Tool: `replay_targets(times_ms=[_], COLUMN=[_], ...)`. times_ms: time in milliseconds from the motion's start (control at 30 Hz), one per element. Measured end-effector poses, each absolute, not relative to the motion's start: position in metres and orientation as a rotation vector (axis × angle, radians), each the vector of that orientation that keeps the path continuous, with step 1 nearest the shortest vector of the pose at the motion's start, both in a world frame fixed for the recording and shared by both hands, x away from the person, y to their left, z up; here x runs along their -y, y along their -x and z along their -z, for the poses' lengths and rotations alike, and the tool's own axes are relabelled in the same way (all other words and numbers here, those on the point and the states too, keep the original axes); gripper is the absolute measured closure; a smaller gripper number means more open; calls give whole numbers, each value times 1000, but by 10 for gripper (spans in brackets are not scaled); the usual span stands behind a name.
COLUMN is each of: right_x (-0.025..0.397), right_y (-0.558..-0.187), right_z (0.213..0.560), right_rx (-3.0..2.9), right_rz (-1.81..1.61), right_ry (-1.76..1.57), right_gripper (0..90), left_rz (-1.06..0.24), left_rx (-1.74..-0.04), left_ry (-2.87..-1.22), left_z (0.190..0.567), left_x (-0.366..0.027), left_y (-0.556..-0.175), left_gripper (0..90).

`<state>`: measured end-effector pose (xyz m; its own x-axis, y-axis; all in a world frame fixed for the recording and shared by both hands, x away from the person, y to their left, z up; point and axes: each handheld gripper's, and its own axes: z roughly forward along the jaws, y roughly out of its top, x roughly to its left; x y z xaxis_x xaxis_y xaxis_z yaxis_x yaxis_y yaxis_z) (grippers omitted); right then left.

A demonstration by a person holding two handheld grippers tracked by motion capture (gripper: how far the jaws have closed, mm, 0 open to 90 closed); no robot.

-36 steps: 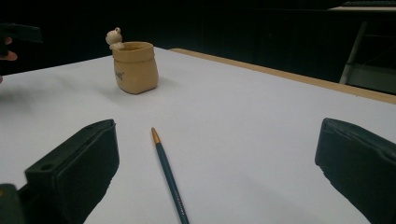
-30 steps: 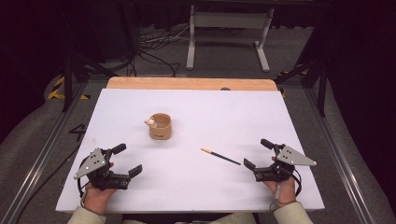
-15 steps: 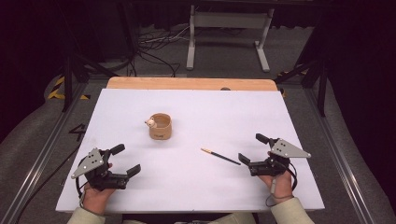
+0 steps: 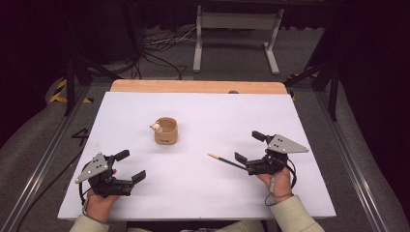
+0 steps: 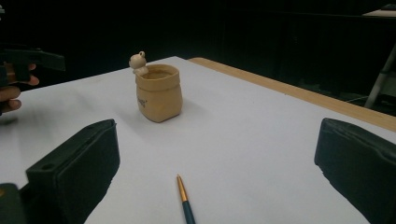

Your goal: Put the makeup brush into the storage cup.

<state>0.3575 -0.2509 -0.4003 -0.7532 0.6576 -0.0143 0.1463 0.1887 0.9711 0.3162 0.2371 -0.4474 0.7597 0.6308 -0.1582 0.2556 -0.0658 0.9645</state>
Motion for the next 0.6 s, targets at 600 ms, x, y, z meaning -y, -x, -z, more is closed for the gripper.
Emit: replay_targets(times_ms=[600], right_x=[235], right_y=[-384], right_z=[362], right_rx=[-2345], right_rz=[-1325], right_ry=[-855], right_gripper=[87], left_rz=[-345], left_rx=[-737], left_ry=[-1656], left_z=[448], left_x=[-238], left_y=[-318], left_gripper=[9])
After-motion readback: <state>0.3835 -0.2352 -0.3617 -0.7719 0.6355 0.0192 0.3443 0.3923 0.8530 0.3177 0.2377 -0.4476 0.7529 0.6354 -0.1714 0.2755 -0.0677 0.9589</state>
